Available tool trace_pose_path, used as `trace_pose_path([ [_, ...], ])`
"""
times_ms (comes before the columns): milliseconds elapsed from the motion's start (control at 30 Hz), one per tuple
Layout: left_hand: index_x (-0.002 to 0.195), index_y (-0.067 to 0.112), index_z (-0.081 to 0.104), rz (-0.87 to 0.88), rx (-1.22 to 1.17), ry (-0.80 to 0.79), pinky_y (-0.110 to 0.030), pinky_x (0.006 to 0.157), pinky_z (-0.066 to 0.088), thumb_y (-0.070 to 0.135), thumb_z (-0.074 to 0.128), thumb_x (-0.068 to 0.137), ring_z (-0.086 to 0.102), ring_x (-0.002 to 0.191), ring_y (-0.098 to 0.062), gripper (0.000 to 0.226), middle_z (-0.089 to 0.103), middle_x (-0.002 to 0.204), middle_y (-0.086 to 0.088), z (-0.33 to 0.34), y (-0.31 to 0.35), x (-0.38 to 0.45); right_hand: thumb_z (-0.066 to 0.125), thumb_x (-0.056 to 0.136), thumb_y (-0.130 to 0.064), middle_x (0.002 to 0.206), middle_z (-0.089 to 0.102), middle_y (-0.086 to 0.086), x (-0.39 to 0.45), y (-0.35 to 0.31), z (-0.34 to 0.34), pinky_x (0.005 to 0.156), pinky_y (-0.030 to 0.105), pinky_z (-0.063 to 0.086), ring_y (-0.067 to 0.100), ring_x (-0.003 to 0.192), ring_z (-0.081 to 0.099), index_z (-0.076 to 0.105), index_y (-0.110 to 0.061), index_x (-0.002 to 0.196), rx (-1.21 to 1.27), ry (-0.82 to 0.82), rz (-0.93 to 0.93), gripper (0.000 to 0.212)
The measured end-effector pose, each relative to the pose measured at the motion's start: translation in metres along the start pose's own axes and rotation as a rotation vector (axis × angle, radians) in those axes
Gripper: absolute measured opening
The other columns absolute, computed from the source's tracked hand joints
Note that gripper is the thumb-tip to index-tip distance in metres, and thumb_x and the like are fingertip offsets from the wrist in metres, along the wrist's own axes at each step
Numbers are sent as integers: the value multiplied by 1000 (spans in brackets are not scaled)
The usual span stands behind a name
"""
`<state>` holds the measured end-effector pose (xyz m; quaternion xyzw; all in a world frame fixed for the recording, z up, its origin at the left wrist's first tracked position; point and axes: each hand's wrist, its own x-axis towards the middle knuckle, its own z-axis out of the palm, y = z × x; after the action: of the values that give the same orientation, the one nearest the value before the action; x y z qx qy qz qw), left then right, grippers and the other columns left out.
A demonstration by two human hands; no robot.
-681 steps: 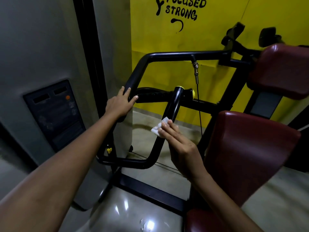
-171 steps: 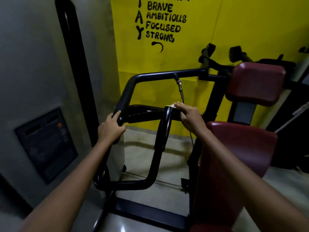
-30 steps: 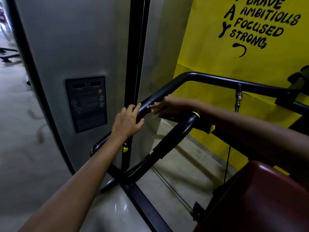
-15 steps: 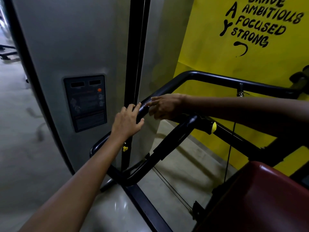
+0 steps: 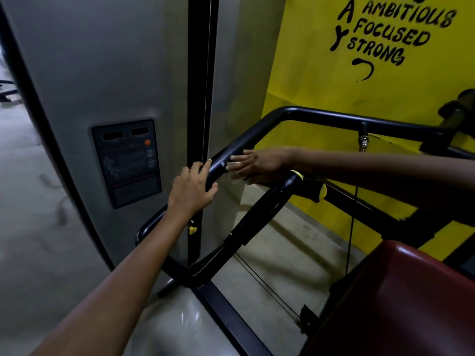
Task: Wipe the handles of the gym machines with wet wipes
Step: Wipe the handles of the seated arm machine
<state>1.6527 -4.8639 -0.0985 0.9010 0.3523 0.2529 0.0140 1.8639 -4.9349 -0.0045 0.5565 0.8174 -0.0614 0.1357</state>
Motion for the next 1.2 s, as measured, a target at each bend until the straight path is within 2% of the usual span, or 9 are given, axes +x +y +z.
trace_pose_path([
  [167,142,10,40,2,-2,-1,-40,65,48,39,57,87,54,95,-32,64,53,120,-12,1,0,0,42,99,-21,153,20,5,-30,-16,-17,97,15,27,16,135,34,33,-14,144,142,-13,189,46],
  [333,144,12,36,-8,3,-8,-40,69,48,40,53,89,53,99,-31,64,51,124,-11,-2,2,0,39,101,-21,155,15,3,-16,-36,-19,96,19,27,19,134,36,32,-14,144,170,-18,249,45],
  [533,145,12,34,-2,-10,-13,-40,73,48,40,52,91,52,103,-31,64,50,128,-10,-4,2,-3,54,93,-17,137,42,-15,-55,-34,-26,95,3,29,-5,124,39,60,-14,124,600,12,320,31],
  [633,145,12,33,-4,1,-21,-40,71,48,41,51,91,52,103,-31,64,49,128,-10,-4,3,-2,56,91,-15,136,48,-9,-71,-32,-29,104,17,28,-4,122,42,64,-11,118,778,22,369,28],
  [900,144,9,37,8,-6,-28,-41,68,49,39,55,90,54,101,-33,64,51,127,-12,-6,2,-5,56,91,-24,133,54,-2,-93,-46,-28,106,32,34,13,125,47,66,-7,115,716,107,486,31],
  [967,143,9,37,9,-8,-26,-42,68,49,38,55,90,54,100,-33,63,51,127,-13,-7,2,-5,56,91,-23,102,71,5,-117,-41,-28,91,37,49,17,101,64,72,-5,98,762,151,551,25],
  [1067,144,10,36,-1,4,-36,-41,70,49,40,54,90,53,102,-33,64,50,128,-12,-7,3,-5,49,94,-8,60,58,-8,-132,-49,-25,51,10,41,-6,47,52,67,1,100,786,234,611,21],
  [1133,144,11,35,-4,5,-39,-42,71,48,40,53,91,53,103,-33,64,50,129,-12,-8,3,-5,50,94,-11,66,57,-2,-129,-56,-19,48,11,39,-3,47,52,66,-1,110,721,241,618,24],
  [1200,144,10,36,-6,-9,-40,-43,72,49,39,54,90,53,103,-33,63,50,128,-12,-8,3,-5,53,94,-16,92,68,4,-130,-65,-17,65,23,45,9,74,62,66,-9,115,654,251,606,26],
])
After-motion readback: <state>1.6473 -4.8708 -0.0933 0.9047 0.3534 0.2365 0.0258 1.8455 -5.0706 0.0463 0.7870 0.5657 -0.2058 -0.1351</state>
